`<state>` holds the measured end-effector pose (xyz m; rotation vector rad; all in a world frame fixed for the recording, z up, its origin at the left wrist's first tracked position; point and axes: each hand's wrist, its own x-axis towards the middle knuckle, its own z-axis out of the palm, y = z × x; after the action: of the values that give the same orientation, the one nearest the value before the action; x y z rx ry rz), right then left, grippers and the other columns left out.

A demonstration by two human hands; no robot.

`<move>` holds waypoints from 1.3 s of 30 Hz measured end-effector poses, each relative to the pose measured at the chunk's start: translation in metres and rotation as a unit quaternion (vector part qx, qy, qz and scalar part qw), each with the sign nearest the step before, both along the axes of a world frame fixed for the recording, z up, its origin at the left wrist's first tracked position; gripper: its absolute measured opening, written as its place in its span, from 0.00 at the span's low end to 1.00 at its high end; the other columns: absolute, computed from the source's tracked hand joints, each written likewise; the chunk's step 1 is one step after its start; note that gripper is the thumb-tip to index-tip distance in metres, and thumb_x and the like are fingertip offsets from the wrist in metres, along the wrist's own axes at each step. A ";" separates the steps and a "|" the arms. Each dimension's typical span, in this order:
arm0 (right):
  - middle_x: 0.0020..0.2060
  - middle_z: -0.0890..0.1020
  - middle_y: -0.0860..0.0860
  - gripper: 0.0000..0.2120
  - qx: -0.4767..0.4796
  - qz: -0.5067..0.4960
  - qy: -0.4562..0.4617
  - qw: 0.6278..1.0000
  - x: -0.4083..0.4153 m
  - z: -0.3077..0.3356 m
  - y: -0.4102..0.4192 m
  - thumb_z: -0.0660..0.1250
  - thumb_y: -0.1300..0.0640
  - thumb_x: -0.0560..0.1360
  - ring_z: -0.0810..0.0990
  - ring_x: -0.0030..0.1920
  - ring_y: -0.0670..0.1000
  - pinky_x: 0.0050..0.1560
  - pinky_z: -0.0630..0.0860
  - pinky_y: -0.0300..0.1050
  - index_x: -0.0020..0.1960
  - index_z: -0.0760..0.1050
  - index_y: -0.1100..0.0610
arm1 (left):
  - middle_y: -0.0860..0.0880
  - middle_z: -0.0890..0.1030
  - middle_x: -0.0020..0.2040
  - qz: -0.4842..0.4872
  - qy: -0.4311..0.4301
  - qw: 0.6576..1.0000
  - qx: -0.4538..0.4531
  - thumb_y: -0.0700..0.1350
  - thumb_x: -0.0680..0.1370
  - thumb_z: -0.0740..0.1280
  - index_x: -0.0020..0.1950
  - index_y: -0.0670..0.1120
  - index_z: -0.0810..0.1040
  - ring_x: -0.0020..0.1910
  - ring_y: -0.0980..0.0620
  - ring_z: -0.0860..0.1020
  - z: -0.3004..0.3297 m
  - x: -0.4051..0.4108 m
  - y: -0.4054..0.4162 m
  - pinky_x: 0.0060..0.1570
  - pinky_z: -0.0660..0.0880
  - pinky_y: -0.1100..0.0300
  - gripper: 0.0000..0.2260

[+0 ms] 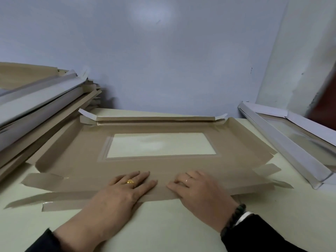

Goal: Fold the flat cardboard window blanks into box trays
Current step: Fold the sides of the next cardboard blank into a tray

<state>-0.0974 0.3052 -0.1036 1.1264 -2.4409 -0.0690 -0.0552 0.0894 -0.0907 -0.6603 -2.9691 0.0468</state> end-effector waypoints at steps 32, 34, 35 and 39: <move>0.30 0.80 0.51 0.10 -0.148 -0.387 -0.042 0.909 -0.014 0.010 0.118 0.76 0.50 0.63 0.78 0.40 0.57 0.48 0.60 0.49 0.40 0.79 0.52 | 0.52 0.81 0.39 0.235 0.120 0.959 0.105 0.58 0.71 0.63 0.49 0.52 0.81 0.42 0.46 0.80 -0.011 -0.010 -0.106 0.43 0.58 0.57 0.14; 0.32 0.82 0.53 0.09 -0.107 -0.361 -0.007 0.927 -0.015 0.008 0.116 0.73 0.54 0.64 0.80 0.40 0.58 0.50 0.60 0.50 0.42 0.81 0.55 | 0.52 0.77 0.38 0.249 0.107 0.959 0.079 0.55 0.72 0.68 0.52 0.52 0.81 0.43 0.44 0.79 -0.010 -0.009 -0.103 0.42 0.60 0.55 0.12; 0.35 0.83 0.54 0.09 -0.084 -0.337 0.008 0.938 -0.015 0.008 0.111 0.69 0.56 0.65 0.81 0.40 0.58 0.52 0.60 0.50 0.44 0.81 0.56 | 0.51 0.77 0.38 0.253 0.106 0.959 0.072 0.52 0.71 0.71 0.53 0.51 0.81 0.43 0.42 0.78 -0.010 -0.009 -0.100 0.42 0.62 0.54 0.13; 0.48 0.84 0.52 0.25 -0.067 -0.175 -0.002 0.982 -0.009 0.014 0.065 0.52 0.65 0.63 0.83 0.49 0.56 0.55 0.70 0.47 0.51 0.82 0.56 | 0.46 0.81 0.50 0.168 0.149 0.971 0.082 0.30 0.67 0.69 0.58 0.49 0.80 0.49 0.40 0.78 -0.009 -0.008 -0.073 0.47 0.69 0.49 0.23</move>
<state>-0.1062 0.3698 -0.0900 0.6329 -2.5775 -0.0084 -0.0633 0.0162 -0.1000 -0.1121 -2.7181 -0.0671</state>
